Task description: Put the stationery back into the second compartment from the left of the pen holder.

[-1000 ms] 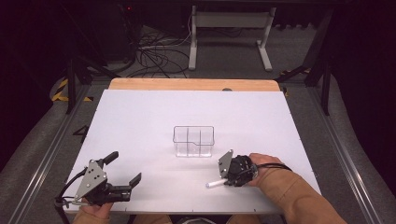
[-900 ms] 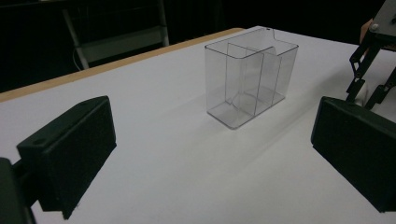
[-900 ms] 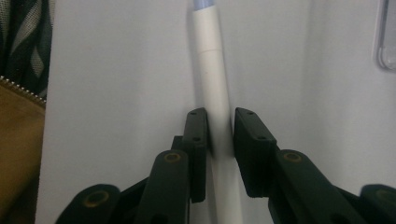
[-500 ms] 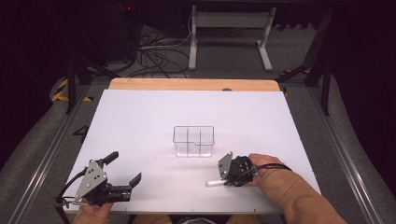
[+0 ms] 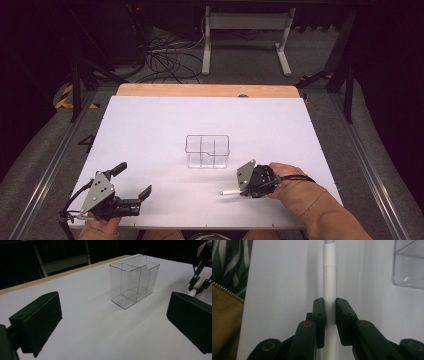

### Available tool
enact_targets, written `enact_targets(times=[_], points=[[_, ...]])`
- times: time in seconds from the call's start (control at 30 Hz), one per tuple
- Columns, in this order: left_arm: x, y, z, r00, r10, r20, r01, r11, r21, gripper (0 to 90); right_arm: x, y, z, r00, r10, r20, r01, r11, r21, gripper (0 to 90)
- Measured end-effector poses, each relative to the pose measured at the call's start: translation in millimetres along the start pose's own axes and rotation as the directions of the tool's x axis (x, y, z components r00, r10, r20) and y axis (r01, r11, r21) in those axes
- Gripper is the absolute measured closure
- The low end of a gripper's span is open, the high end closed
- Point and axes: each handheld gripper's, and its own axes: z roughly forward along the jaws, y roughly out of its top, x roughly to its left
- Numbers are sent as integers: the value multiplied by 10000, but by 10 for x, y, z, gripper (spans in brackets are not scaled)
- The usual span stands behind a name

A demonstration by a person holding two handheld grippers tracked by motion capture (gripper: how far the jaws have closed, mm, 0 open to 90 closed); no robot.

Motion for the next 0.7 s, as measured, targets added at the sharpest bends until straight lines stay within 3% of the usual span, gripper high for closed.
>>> enact_targets(times=[0.2, 0.37, 0.7], points=[[1, 0, -2, 10000, -7, -6, 7, 10000, 6, 7, -8, -30, -137, 9991, 264, 345, -235, 9965, -802, 788], [2, 0, -3, 10000, -15, -8, 15, 10000, 0, 7, -14, -56, -231, 9974, 445, 562, -356, 9880, -1503, 788], [0, 1, 0, 10000, -1, -6, 1, 10000, 10, 7, 0, -124, -396, 9861, 1071, 1268, -657, 9534, -2945, 787]])
